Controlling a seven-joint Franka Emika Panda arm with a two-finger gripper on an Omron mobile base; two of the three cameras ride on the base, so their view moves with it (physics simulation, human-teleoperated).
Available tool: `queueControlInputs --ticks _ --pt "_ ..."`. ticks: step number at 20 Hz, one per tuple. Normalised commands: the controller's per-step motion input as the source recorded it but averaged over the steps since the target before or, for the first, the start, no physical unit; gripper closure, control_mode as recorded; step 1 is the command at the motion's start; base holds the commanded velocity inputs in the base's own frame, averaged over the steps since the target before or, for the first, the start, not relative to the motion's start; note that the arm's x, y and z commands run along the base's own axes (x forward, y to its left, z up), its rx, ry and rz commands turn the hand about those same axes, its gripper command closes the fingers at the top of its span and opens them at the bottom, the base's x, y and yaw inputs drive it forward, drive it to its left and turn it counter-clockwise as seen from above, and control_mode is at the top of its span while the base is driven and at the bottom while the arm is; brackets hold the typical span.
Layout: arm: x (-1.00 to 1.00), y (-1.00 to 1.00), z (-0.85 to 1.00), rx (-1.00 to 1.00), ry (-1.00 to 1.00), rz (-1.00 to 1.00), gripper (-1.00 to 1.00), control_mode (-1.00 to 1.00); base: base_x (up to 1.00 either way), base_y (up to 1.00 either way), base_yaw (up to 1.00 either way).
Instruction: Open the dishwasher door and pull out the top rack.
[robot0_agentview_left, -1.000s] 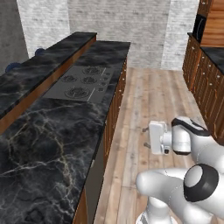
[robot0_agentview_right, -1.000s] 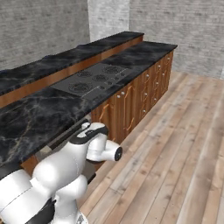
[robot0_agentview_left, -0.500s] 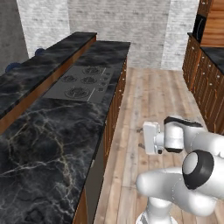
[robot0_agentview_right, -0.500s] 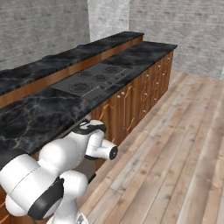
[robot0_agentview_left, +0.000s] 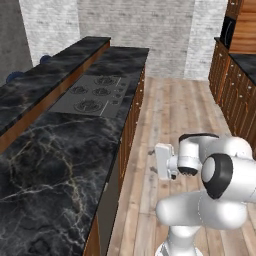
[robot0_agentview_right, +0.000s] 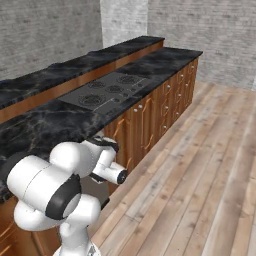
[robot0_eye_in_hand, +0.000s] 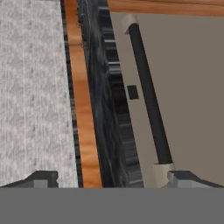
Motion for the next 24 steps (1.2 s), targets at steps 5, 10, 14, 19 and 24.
queueControlInputs --ticks 5,10,14,19,24 --pt "0.03 0.23 -0.15 0.00 0.00 -0.02 -1.00 -1.00 0.00 0.00 0.00" --pt "0.04 0.23 -0.14 0.00 0.00 0.00 -1.00 -1.00 0.00 0.00 0.00" --pt "0.07 0.27 -0.11 0.00 0.00 0.00 -1.00 -1.00 0.00 0.00 0.00" --pt "0.06 0.22 -0.11 0.00 0.00 0.00 -1.00 -1.00 0.00 0.00 0.00" --pt "0.13 0.15 -0.16 0.00 0.00 0.00 -1.00 -1.00 0.00 0.00 0.00"
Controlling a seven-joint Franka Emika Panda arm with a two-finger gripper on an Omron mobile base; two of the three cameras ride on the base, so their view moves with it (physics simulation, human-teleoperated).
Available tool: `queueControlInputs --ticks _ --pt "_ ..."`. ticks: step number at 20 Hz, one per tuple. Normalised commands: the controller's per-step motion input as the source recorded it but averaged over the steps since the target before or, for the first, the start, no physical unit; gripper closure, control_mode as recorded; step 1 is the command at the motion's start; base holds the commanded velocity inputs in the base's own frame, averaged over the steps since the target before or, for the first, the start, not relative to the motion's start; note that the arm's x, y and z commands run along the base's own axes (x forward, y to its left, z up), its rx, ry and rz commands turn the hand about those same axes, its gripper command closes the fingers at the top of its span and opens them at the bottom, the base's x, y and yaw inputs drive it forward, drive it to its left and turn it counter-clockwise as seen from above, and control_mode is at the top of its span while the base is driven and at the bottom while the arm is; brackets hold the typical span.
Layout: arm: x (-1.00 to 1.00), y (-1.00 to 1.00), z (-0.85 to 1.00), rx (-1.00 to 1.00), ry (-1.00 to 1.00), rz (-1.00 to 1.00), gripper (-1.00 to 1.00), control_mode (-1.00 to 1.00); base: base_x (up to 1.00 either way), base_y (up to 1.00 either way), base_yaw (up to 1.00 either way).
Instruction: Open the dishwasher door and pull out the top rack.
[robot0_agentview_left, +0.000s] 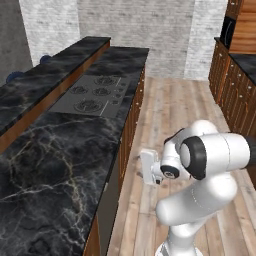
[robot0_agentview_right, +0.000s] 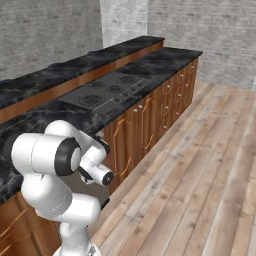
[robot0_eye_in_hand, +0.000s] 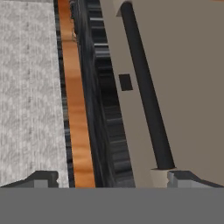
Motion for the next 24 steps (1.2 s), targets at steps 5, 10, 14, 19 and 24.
queueControlInputs --ticks 5,10,14,19,24 --pt "0.20 0.10 -0.11 0.00 0.00 0.00 -1.00 -1.00 0.00 0.00 0.00" --pt "0.19 0.10 -0.11 0.00 0.00 0.00 -1.00 -1.00 0.00 0.00 0.00" --pt "0.24 0.12 -0.13 0.00 0.00 0.00 -1.00 -1.00 0.00 0.00 0.00" --pt "0.24 0.15 -0.12 0.00 0.00 0.00 -1.00 -1.00 0.00 0.00 0.00" --pt "0.19 0.12 -0.17 0.00 0.00 0.00 -1.00 -1.00 0.00 0.00 0.00"
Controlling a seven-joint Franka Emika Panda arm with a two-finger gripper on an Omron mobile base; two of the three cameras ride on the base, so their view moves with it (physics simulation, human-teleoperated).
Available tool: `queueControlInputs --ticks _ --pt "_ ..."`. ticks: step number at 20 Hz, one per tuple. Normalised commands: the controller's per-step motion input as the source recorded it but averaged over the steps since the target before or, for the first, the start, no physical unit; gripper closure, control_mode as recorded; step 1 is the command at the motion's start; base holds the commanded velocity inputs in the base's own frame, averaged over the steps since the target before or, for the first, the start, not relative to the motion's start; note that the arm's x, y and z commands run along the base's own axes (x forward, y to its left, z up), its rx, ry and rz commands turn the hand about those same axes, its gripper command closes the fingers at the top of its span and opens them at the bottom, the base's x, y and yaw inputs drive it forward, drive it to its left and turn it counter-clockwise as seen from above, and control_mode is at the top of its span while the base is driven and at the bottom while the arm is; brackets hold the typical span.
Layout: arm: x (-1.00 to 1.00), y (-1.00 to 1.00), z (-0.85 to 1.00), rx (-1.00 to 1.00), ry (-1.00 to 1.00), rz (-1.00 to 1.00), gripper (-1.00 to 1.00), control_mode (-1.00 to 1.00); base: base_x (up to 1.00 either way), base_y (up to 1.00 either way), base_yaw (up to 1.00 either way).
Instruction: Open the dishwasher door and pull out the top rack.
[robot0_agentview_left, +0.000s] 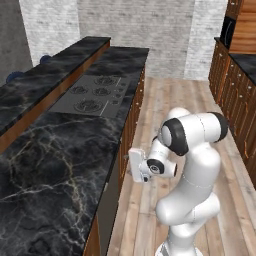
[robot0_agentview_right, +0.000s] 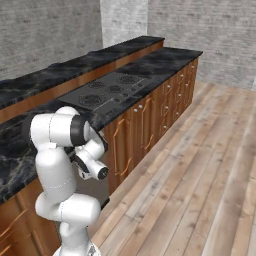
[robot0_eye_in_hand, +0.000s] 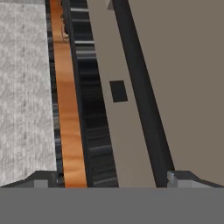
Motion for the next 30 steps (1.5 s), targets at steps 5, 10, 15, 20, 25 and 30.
queueControlInputs --ticks 5,10,15,20,25,30 --pt "0.16 0.16 -0.17 0.00 0.00 0.00 -1.00 -1.00 0.00 0.00 0.00" --pt "0.11 0.20 -0.13 0.00 0.00 0.00 -1.00 -1.00 0.00 0.00 0.00" --pt "0.13 0.18 -0.18 0.00 0.00 0.00 -1.00 -1.00 0.00 0.00 0.00" --pt "0.20 0.18 -0.24 0.00 0.00 0.00 -1.00 -1.00 0.00 0.00 0.00" --pt "0.25 0.17 -0.27 0.00 0.00 0.00 -1.00 -1.00 0.00 0.00 0.00" --pt "0.35 0.15 -0.33 0.00 0.00 0.00 -1.00 -1.00 0.00 0.00 0.00"
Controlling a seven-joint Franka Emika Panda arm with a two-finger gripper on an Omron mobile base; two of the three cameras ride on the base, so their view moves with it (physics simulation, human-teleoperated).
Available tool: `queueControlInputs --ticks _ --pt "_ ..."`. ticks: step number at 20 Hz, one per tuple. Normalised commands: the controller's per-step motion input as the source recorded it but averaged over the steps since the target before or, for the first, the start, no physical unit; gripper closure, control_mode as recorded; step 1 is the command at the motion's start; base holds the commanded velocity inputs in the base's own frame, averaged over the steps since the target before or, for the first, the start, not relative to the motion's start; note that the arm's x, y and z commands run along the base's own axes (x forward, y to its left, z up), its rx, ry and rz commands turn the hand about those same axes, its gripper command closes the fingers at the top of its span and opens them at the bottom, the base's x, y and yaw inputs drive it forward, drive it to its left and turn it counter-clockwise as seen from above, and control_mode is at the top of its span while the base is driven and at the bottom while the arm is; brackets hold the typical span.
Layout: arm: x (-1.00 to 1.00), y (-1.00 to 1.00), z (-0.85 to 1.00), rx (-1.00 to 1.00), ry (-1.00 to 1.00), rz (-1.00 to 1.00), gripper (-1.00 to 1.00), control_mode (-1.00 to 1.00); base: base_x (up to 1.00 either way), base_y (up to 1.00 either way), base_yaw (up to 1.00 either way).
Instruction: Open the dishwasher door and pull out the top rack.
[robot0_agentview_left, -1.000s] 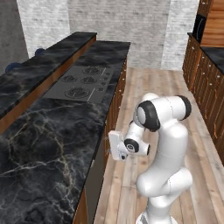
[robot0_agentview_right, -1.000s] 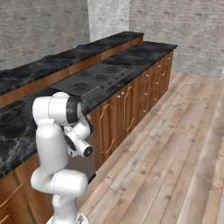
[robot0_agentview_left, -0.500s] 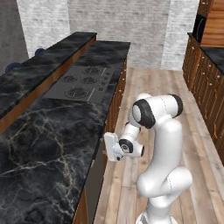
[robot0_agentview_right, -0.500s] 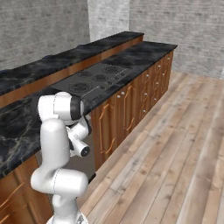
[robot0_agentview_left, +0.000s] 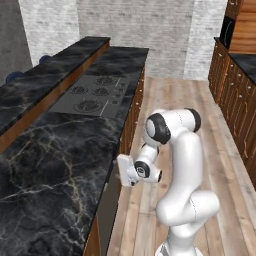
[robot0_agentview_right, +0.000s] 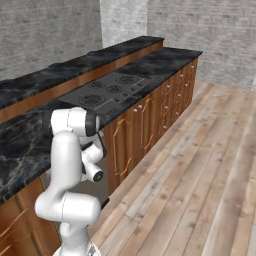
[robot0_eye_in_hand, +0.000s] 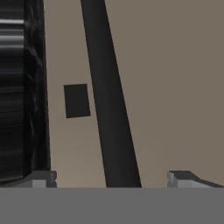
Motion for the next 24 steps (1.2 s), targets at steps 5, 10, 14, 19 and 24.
queueControlInputs --ticks 5,10,14,19,24 --pt "0.36 0.19 -0.31 0.00 0.00 0.00 -1.00 -1.00 0.00 0.00 0.00" --pt "0.33 0.23 -0.25 0.00 0.00 0.00 -1.00 -1.00 0.00 0.00 0.00" --pt "0.35 0.36 -0.19 0.00 0.00 0.00 -1.00 -1.00 0.00 0.00 0.00" --pt "0.37 0.43 -0.17 0.00 0.00 0.00 1.00 -1.00 0.00 0.00 0.00" --pt "0.09 0.12 -0.04 -0.07 0.00 -0.02 1.00 -1.00 0.00 0.00 0.00"
